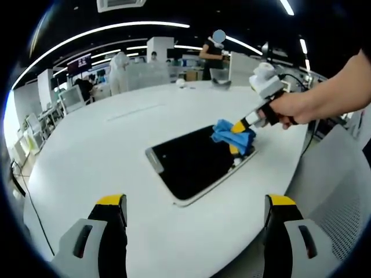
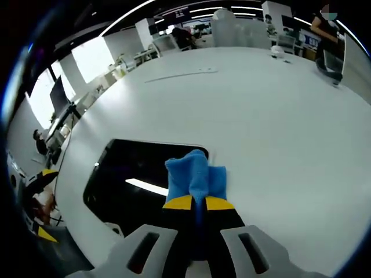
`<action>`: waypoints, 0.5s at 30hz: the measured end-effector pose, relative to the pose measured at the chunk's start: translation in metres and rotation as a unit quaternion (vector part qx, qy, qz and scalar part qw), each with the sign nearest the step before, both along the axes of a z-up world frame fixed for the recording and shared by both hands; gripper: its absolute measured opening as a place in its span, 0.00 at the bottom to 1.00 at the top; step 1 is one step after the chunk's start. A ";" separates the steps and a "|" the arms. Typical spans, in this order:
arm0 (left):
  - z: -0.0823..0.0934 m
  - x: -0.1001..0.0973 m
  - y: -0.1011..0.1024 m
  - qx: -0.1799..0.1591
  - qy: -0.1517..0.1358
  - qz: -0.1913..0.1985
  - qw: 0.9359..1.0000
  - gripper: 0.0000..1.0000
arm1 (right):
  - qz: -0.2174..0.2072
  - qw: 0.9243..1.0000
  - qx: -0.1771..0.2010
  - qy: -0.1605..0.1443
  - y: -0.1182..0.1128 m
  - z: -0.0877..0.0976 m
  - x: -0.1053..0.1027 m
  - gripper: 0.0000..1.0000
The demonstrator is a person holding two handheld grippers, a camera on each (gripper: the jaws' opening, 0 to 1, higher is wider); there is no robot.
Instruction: Wipe the mirror surface with the cleaning cloth until all visible marks leave the cleaned area.
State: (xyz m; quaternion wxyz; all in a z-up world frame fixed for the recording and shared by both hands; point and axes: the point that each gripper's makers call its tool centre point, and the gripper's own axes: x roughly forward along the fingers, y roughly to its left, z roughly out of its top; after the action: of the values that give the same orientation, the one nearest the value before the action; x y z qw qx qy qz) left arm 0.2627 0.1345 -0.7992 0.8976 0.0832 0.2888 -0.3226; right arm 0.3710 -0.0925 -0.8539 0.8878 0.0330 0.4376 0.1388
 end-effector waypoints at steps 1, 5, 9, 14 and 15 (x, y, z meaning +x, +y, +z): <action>0.000 0.000 0.000 0.000 0.000 0.000 1.000 0.99 | 0.000 1.000 0.000 0.000 0.000 0.001 -0.001 0.00; 0.000 0.000 0.001 0.000 -0.001 0.002 1.000 0.99 | 0.001 1.000 -0.001 0.000 0.000 0.001 -0.001 0.00; 0.000 0.000 0.001 0.000 -0.001 0.002 1.000 0.99 | 0.002 1.000 -0.002 0.000 0.000 0.000 0.000 0.00; 0.000 0.000 0.001 0.001 -0.001 0.002 1.000 0.99 | 0.002 1.000 -0.002 -0.002 0.000 0.001 -0.001 0.00; 0.000 0.000 0.001 0.002 -0.001 0.002 1.000 0.99 | 0.001 1.000 -0.002 -0.001 0.000 0.000 0.000 0.00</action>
State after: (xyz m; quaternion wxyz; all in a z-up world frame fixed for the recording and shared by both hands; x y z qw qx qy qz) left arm 0.2628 0.1355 -0.7992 0.8982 0.0847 0.2891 -0.3202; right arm 0.3706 -0.0927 -0.8541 0.8882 0.0307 0.4369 0.1389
